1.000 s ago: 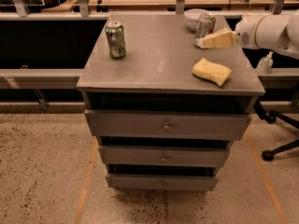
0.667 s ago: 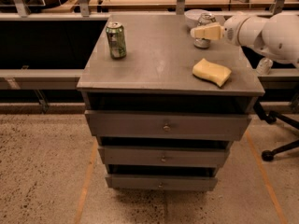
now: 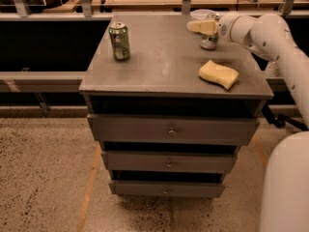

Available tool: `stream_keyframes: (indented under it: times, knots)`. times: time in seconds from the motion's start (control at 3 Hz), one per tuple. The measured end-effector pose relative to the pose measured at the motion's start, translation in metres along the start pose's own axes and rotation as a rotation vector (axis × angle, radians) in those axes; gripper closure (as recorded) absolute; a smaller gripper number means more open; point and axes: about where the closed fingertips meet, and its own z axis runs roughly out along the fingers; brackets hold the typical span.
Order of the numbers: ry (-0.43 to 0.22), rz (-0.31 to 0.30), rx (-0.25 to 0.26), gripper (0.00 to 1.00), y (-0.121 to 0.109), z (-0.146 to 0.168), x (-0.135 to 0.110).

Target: Move 7up can near green can

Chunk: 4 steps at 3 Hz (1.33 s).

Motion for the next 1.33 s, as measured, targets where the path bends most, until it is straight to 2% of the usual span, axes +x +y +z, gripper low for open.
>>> stream_keyframes:
  times: [0.33,0.67,1.0,1.33]
  knots:
    - [-0.019,0.035,-0.009,0.17,-0.008,0.025,0.005]
    - [-0.003,0.064,-0.033,0.40,-0.006,0.037,0.013]
    - [0.039,0.075,-0.068,0.64,-0.001,0.030,0.016]
    - [0.045,0.075,-0.197,0.88,0.038,0.018,-0.011]
